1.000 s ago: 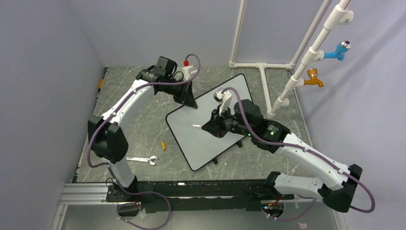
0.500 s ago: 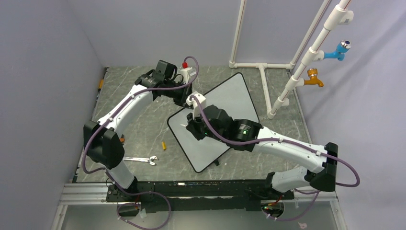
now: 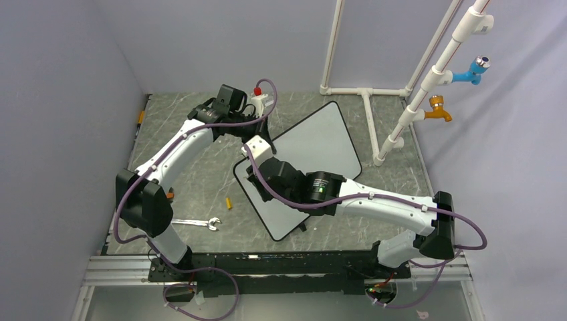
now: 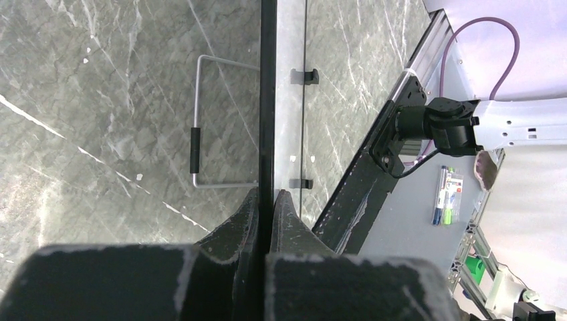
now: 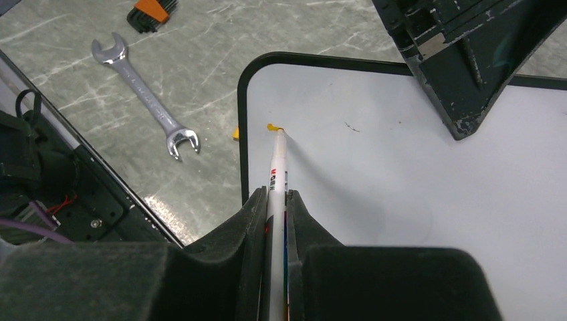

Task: Write a sentence on the whiteboard

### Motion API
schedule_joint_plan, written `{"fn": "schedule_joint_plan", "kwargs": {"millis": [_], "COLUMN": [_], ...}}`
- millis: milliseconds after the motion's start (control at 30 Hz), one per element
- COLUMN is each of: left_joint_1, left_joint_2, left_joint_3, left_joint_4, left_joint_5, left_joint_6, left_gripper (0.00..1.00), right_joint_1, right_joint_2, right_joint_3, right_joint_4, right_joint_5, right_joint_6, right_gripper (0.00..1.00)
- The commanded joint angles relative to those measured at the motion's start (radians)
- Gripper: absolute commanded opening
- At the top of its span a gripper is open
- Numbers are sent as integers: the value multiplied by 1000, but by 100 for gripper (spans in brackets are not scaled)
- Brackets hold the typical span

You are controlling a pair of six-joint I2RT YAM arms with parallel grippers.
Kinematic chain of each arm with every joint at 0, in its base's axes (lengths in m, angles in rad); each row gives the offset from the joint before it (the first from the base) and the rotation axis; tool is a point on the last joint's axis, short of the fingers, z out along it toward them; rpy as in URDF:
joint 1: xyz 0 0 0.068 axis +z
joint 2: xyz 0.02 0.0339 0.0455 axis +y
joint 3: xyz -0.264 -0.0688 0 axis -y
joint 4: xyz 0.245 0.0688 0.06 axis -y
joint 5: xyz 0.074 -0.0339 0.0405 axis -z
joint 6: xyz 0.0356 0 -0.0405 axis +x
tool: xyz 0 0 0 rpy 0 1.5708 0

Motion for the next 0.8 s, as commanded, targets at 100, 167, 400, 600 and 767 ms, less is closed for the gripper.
{"fn": "schedule_joint_plan", "kwargs": {"millis": [100, 167, 400, 600, 767], "left_joint_1": [-2, -3, -3, -3, -3], "left_joint_2": [-26, -26, -29, -29, -28], "left_joint_3": [-15, -16, -16, -15, -15], "left_joint_4": [24, 25, 25, 24, 24], "left_joint_5": [-214, -214, -215, -214, -215], "left_joint_6": [76, 76, 75, 75, 76], "left_gripper": [0, 0, 0, 0, 0], "right_joint_1": [4, 6, 24, 38, 52], "right_joint_2": [-16, -23, -45, -54, -56], "right_joint_3": [7, -10, -68, -61, 1], "right_joint_4": [-36, -39, -72, -98, -107], "right_joint_5": [49, 34, -12, -8, 24], "right_joint_6": [21, 27, 61, 73, 58], "right_gripper": [0, 0, 0, 0, 0]}}
